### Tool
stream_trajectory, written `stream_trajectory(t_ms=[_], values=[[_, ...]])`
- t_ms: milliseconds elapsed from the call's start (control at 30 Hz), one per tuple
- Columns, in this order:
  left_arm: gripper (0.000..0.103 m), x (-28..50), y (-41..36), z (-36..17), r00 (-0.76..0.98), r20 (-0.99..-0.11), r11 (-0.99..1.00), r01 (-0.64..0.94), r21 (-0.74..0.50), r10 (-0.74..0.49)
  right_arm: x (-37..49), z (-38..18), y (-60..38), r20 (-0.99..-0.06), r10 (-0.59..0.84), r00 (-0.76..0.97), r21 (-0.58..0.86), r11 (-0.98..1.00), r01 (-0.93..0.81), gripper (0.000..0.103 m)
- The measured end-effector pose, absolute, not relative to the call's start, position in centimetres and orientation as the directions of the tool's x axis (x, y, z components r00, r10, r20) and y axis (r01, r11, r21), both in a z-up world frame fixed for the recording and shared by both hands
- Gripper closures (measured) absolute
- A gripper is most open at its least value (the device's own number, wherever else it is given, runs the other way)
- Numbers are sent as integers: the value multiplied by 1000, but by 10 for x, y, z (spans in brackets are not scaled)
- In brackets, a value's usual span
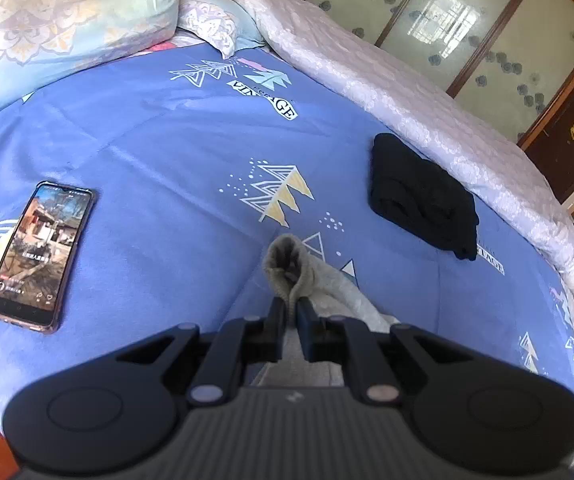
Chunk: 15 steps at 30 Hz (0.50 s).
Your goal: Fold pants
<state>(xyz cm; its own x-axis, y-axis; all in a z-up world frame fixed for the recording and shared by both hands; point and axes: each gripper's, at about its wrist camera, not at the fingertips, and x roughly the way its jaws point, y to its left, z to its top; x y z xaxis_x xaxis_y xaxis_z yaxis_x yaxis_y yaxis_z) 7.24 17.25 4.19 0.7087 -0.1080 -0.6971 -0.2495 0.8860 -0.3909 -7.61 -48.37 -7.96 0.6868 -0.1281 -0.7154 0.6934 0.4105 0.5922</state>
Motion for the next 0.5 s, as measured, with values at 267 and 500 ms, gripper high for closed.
stream_trajectory(t_ms=[267, 500], values=[[95, 69, 180, 38, 703, -701, 870, -268, -414, -117, -80, -85, -497, -676, -18, 736, 714, 231, 661, 94], [95, 68, 191, 48, 725, -672, 846, -255, -469, -154, -124, -10, -493, -478, -167, 862, 827, 244, 506, 96]])
